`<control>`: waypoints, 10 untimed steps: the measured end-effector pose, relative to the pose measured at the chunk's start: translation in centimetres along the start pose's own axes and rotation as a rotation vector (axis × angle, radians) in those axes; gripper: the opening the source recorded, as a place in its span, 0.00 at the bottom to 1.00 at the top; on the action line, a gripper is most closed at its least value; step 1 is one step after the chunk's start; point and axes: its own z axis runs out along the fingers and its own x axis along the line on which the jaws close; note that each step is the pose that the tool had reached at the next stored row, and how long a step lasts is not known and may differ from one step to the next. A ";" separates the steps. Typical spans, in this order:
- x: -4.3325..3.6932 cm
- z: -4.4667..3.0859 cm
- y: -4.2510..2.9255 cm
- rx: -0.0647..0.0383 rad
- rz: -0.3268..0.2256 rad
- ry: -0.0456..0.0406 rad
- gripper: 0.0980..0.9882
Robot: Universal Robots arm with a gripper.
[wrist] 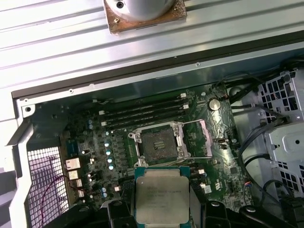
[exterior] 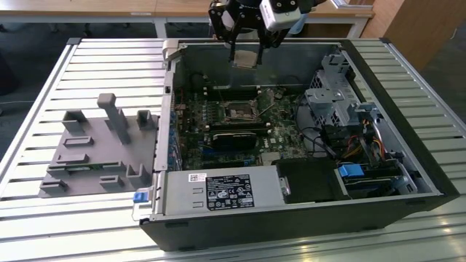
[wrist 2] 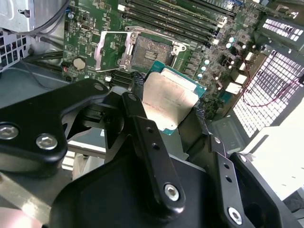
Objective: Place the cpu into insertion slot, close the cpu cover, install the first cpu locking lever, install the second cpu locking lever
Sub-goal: 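Place the cpu into insertion slot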
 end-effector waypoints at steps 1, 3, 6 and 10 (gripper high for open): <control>0.00 0.00 0.00 0.000 0.003 -0.0003 0.50; 0.00 0.00 0.00 0.000 0.010 -0.0009 0.50; 0.00 0.01 0.00 0.000 0.019 -0.0017 0.50; 0.00 0.01 0.00 -0.001 0.031 -0.0027 0.50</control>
